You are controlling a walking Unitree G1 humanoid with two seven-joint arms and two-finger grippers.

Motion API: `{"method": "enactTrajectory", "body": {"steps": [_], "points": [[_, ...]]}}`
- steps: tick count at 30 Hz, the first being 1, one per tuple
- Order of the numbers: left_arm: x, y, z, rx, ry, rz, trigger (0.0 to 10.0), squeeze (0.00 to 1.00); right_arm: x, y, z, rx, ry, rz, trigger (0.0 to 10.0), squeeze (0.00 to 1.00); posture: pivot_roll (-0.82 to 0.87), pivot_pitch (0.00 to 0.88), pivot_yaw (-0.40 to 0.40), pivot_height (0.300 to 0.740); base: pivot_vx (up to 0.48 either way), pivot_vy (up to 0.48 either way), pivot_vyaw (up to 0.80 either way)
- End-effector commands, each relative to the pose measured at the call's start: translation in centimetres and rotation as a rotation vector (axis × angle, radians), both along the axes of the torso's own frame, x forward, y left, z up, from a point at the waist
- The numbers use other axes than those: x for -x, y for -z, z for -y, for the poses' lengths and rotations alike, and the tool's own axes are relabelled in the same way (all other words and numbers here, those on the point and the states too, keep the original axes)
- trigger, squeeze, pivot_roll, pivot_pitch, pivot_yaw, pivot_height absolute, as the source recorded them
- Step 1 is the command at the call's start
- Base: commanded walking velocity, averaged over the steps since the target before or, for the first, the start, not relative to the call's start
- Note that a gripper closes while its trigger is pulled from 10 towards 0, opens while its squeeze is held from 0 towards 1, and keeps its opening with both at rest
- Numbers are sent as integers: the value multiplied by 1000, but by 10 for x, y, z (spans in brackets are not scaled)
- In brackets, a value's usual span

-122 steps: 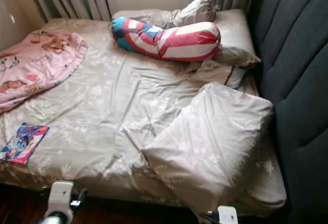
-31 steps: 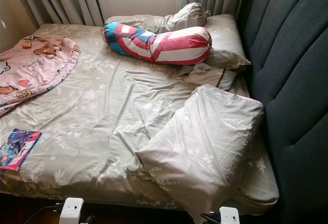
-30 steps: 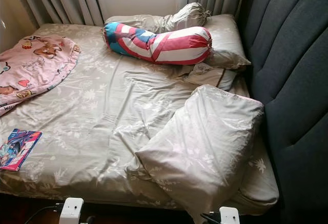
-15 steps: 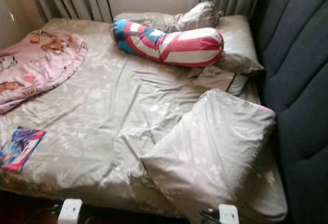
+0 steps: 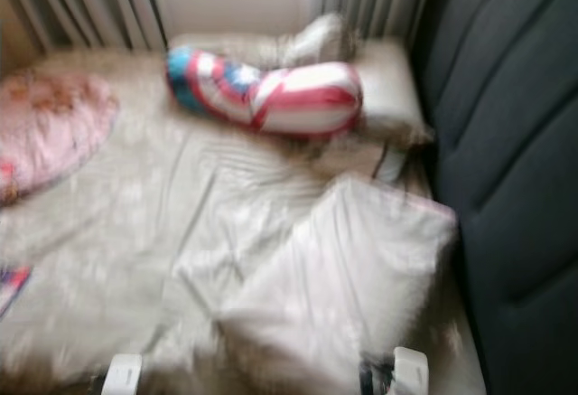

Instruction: Clean up the room

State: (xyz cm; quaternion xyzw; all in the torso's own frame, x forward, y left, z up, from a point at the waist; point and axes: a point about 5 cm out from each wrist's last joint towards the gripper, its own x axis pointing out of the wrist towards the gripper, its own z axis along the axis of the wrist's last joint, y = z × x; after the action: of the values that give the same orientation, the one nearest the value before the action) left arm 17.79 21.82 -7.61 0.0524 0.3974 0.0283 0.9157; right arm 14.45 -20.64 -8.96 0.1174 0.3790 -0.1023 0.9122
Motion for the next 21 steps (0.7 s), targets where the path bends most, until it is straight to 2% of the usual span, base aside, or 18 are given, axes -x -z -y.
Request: {"method": "enactTrajectory", "body": {"steps": [1,3,4,5,8,10,11,12,14,16,17,18,19,20,21], "points": [[15,7,-2,-3,-5,-52,10000,0,2,1,-2,-19,10,-1,10000,0,-43,56,-44,740,0,0,0],[15,7,-2,-1,-5,-51,10000,0,2,1,-2,-23,16,-2,10000,0,-40,59,-44,740,0,0,0],[15,7,-2,-1,-5,-51,10000,0,2,1,-2,-28,18,-1,10000,847,-40,59,-44,740,0,0,0],[15,7,-2,-1,-5,-51,10000,0,2,1,-3,-36,20,1,10000,1000,-39,63,-42,740,0,0,0],[11,4,-2,-3,2,-21,10000,0,-67,-29,-12,-28,-4,162,10000,1000,-40,68,-37,740,0,0,0],[3,0,-1,-7,5,20,10000,0,-68,-29,-13,-48,-3,164,10000,1000,-40,70,-35,740,0,0,0],[-6,-5,-1,-2,4,66,10000,0,-68,-29,-14,-55,-13,165,10000,1000,-37,72,-33,740,0,0,0],[-6,-5,-1,-2,4,66,10000,0,-68,-29,-14,-55,-13,165,10000,1000,-37,72,-33,740,0,0,0],[-34,-22,4,8,28,195,10000,0,-70,-30,-16,-57,-33,160,10000,1000,-29,75,-26,740,0,0,0],[-43,-29,6,12,38,236,10000,0,-71,-30,-17,-54,-37,157,10000,1000,-29,75,-22,740,0,0,0],[-56,-38,10,20,59,293,10000,0,-74,-31,-18,-50,-42,158,10000,565,-28,76,-19,740,0,0,0],[-60,-41,11,23,67,312,10000,0,-75,-32,-18,-47,-44,158,10000,565,-27,77,-18,740,0,0,0],[-64,-45,13,27,75,333,10000,0,-76,-32,-18,-42,-44,157,10000,188,-26,77,-17,740,0,0,0],[-70,-50,16,32,88,366,10000,0,-77,-33,-18,-34,-44,149,10000,0,-24,79,-14,740,0,0,0],[-75,-54,19,35,97,388,10000,0,-78,-33,-18,-28,-43,144,10000,0,-23,80,-13,740,0,0,0]]}}
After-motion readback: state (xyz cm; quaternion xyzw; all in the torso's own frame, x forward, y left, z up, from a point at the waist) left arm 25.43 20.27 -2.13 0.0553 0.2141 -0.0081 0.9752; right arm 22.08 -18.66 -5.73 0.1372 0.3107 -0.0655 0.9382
